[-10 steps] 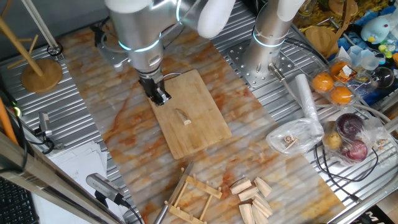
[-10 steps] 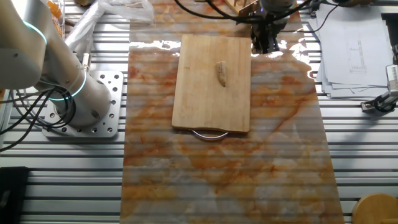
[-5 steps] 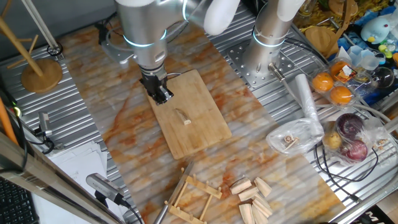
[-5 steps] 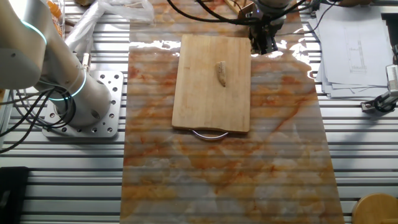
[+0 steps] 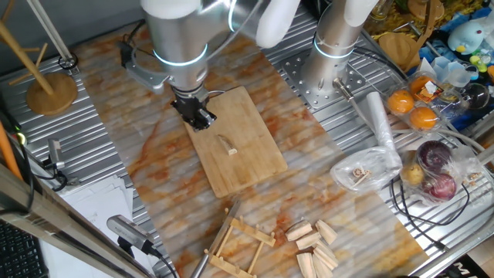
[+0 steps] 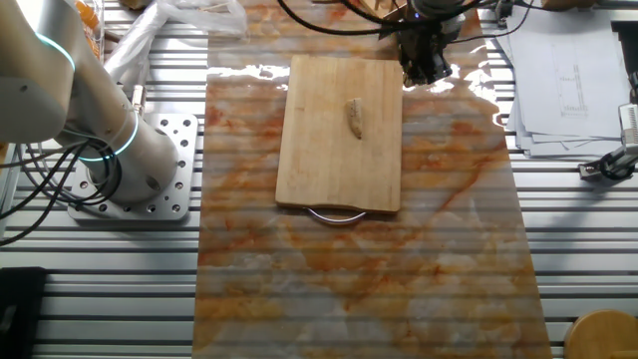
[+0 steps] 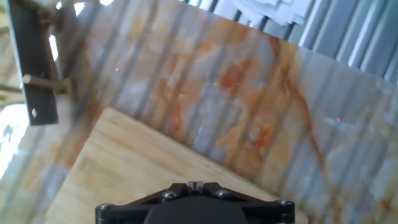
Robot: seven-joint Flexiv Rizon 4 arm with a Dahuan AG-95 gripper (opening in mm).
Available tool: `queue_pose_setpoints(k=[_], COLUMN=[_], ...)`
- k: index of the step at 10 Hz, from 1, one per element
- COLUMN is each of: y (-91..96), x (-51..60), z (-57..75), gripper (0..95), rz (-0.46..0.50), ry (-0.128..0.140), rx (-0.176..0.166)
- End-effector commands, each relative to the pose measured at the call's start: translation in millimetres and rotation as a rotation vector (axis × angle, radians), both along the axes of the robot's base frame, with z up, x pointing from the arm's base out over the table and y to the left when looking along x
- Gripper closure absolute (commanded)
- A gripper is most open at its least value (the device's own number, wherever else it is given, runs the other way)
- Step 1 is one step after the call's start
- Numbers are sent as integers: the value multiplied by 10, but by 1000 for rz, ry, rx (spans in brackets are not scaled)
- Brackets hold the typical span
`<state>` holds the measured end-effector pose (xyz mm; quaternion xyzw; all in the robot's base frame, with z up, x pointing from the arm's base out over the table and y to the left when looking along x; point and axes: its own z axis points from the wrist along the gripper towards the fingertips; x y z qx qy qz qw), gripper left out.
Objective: Slice the lotus root
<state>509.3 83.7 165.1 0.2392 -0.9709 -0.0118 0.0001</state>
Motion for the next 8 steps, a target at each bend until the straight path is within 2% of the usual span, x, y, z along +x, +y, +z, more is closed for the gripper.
queue_pose_setpoints(k=[1, 2, 5, 6, 7, 8], y=[2, 2, 2, 2, 2, 179], x=[-2, -2, -2, -2, -2, 39], z=[4, 4, 4, 4, 4, -11], gripper=[950, 950, 950, 950, 950, 950], rz=[-72, -126, -243, -259, -257, -253], ry=[30, 55, 85, 92, 84, 59], rx=[85, 105, 135, 135, 142, 163])
